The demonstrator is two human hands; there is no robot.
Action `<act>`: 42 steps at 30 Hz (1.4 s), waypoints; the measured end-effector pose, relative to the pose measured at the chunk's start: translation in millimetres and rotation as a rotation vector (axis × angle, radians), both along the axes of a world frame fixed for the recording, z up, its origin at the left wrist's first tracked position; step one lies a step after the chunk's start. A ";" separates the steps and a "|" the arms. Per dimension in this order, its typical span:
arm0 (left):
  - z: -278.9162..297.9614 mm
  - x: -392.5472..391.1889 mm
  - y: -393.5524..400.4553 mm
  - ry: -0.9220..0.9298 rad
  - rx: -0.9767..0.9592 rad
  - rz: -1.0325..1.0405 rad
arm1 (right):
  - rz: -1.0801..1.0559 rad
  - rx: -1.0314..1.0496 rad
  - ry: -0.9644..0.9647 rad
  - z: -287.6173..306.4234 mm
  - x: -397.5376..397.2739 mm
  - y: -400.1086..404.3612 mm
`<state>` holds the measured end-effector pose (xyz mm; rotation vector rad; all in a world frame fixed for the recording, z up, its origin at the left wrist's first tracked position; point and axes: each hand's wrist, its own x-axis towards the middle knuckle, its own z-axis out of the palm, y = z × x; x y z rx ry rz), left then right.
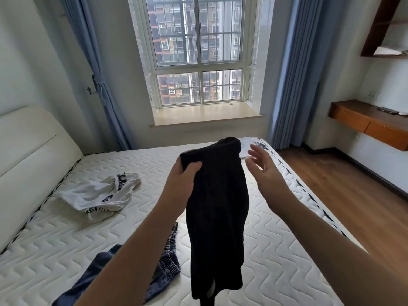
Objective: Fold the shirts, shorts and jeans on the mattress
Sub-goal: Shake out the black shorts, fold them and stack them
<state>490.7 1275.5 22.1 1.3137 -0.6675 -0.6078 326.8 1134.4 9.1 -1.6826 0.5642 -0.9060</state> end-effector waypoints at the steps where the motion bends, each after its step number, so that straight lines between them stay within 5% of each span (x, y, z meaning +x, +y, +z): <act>1: 0.1 1.6 1.1 0.004 -0.009 -0.045 | 0.053 0.010 0.023 -4.2 -1.4 -5.3; 4: -0.5 2.3 3.5 -0.019 -0.024 -0.159 | 0.276 0.109 0.028 -13.0 -1.0 -14.5; 10: -0.8 15.4 21.4 -0.317 0.012 -0.255 | 0.178 0.123 -0.026 -10.3 -2.4 -20.8; 18: 15.8 40.9 28.5 -0.994 0.666 -0.408 | 0.073 -0.127 0.207 -12.6 0.7 -4.2; 24: 5.2 9.0 -3.5 -1.005 0.533 -0.379 | 0.095 -0.192 0.259 -14.3 5.1 9.2; 31: -0.4 2.8 -16.8 -0.950 0.543 -0.363 | 0.257 0.100 0.133 -39.5 -30.6 -7.8; 42: 24.9 -17.9 -20.6 -1.034 0.586 -0.385 | 0.124 0.545 0.474 -193.1 -69.8 1.8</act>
